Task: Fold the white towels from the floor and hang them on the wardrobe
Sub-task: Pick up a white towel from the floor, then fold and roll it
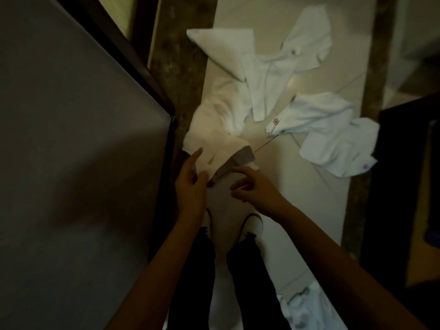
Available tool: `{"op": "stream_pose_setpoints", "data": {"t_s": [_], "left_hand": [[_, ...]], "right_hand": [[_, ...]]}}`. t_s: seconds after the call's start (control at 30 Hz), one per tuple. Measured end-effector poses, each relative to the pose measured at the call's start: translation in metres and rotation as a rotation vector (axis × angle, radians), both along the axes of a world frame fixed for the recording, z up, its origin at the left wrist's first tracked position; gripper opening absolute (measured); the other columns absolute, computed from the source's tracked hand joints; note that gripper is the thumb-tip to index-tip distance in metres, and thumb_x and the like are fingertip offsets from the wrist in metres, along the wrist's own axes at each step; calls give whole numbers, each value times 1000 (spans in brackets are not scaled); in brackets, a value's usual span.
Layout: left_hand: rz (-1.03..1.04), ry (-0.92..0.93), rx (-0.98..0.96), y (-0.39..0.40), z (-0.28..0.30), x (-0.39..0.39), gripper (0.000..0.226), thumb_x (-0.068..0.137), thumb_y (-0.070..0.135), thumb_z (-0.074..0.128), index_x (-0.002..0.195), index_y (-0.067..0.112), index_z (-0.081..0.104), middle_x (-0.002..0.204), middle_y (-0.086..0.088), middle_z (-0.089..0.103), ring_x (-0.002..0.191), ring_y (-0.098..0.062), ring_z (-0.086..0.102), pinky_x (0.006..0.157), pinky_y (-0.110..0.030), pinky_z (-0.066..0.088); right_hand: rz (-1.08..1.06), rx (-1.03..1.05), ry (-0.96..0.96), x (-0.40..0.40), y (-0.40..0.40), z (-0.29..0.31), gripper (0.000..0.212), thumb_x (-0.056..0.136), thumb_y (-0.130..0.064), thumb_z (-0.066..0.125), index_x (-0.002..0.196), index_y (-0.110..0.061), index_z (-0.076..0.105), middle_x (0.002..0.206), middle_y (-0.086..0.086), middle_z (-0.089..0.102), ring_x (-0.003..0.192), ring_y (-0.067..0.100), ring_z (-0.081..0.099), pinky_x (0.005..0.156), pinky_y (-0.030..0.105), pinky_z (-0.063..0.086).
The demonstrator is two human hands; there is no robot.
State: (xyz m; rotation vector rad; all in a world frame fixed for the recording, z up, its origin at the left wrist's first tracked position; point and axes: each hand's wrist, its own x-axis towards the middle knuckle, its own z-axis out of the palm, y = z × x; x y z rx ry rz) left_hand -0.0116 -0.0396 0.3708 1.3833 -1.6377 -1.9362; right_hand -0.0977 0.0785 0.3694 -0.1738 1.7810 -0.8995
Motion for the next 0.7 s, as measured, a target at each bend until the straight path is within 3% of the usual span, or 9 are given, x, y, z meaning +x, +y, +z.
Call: {"op": "stream_pose_setpoints", "data": {"t_s": [0.07,0.17,0.3,0.37,0.43,0.5,0.57,0.63,0.7], "left_hand": [[-1,22,10,5,52,-10,45,89,-13,46,117,21,57,109,11,58,83,3,64,66,-18,55],[-63,28,20,15,118,-26,31,88,-12,49,106,11,54,100,10,58,84,0,64,69,-21,56],[-234,48,-27,29,201,-44,23,86,-9,53,99,11,51,95,2,60,85,-5,62,74,-22,54],[-336,73,-46,36,246,-54,19,87,-1,55,96,15,53,91,3,62,77,-1,63,72,-25,53],[-446,119,-106,41,290,-66,13,82,13,57,89,24,56,89,2,63,81,-9,65,74,-32,54],[-540,171,-171,48,336,-80,13,75,21,53,84,30,56,88,2,64,88,-19,65,78,-37,53],[-609,242,-230,56,377,-93,12,76,21,53,82,30,57,86,8,64,86,-5,64,78,-30,53],[-652,297,-271,66,414,-104,14,81,15,54,84,28,58,87,14,62,80,9,60,76,-20,48],[-690,358,-288,77,445,-112,20,82,12,52,92,26,63,89,15,62,82,10,59,76,-17,48]], "right_hand": [[23,-25,29,-3,3,46,58,85,-3,67,136,-22,46,93,0,62,76,5,58,62,12,44],[-49,-68,116,-4,9,114,59,84,0,67,135,-21,45,86,-3,62,78,7,61,66,11,49],[-329,-102,223,-8,27,190,43,82,3,63,104,-30,48,89,8,65,85,25,66,72,32,53],[-413,-111,272,-11,36,226,42,81,1,65,100,-31,46,87,5,64,82,23,65,69,26,51],[-419,-158,291,-17,41,264,33,84,-1,66,103,-24,51,85,-1,62,78,13,61,64,13,47],[-428,-170,357,-27,46,299,15,89,-6,61,101,-16,60,86,1,64,79,14,59,69,18,48],[-452,-108,506,-39,56,332,12,94,-13,55,99,-9,65,89,7,64,83,15,57,78,26,48],[-459,-66,681,-54,70,361,14,95,-15,54,95,-10,68,88,3,58,83,14,51,71,20,40],[-421,-83,866,-68,87,388,19,93,-13,57,80,-20,68,79,2,57,80,19,50,66,23,33]]}}
